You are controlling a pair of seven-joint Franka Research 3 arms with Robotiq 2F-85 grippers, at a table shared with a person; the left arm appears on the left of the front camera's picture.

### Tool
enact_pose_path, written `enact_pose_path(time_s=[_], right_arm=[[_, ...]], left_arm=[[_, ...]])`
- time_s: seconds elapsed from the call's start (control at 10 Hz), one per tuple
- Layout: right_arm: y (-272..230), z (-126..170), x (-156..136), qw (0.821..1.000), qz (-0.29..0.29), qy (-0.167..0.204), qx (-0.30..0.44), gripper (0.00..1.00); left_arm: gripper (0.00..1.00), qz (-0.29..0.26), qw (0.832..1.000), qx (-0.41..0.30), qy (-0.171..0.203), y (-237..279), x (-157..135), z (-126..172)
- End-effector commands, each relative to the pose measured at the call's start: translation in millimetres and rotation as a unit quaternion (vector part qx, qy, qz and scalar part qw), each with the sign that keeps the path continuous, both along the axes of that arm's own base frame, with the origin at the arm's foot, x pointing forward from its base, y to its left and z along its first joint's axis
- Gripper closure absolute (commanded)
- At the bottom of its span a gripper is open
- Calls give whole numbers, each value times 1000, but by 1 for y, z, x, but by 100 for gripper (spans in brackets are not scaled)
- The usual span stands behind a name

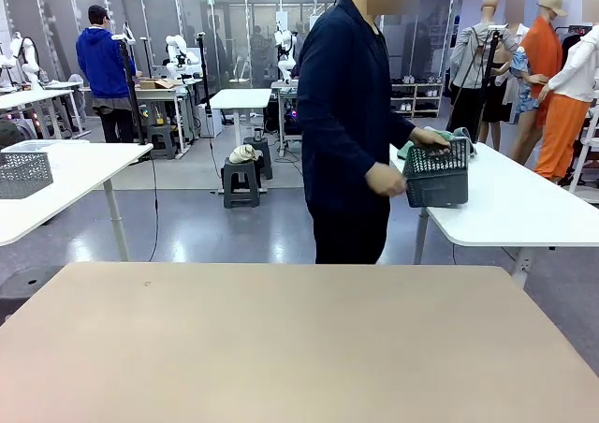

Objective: Fold the towels and place them in the basket.
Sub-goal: When a person lays out a Towel with hook on the table, fold it in half twice.

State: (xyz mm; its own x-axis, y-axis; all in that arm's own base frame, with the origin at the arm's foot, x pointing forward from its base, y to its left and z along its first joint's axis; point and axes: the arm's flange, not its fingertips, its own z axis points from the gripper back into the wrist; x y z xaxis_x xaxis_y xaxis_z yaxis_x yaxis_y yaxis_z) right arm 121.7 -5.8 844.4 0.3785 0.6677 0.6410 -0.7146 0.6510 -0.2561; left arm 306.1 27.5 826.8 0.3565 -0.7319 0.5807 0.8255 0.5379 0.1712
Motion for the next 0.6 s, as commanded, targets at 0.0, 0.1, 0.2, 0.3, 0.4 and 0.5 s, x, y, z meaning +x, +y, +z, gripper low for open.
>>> enact_pose_path(time_s=[0.0,0.1,0.2,0.3,0.4,0.5], right_arm=[[-1,1,-5,1000,4,-4,2,0],[-1,1,-5,1000,4,-4,2,0],[-1,1,-5,1000,4,-4,2,0],[-1,1,-5,1000,4,-4,2,0],[-1,1,-5,1000,4,-4,2,0],[-1,1,-5,1000,4,-4,2,0]], left_arm=[[0,-8,1000,-3,-2,-1,-1,1],[0,-8,1000,-3,-2,-1,-1,1],[0,-8,1000,-3,-2,-1,-1,1],[0,-8,1000,-3,-2,-1,-1,1],[0,-8,1000,-3,-2,-1,-1,1],[0,-8,1000,-3,-2,-1,-1,1]])
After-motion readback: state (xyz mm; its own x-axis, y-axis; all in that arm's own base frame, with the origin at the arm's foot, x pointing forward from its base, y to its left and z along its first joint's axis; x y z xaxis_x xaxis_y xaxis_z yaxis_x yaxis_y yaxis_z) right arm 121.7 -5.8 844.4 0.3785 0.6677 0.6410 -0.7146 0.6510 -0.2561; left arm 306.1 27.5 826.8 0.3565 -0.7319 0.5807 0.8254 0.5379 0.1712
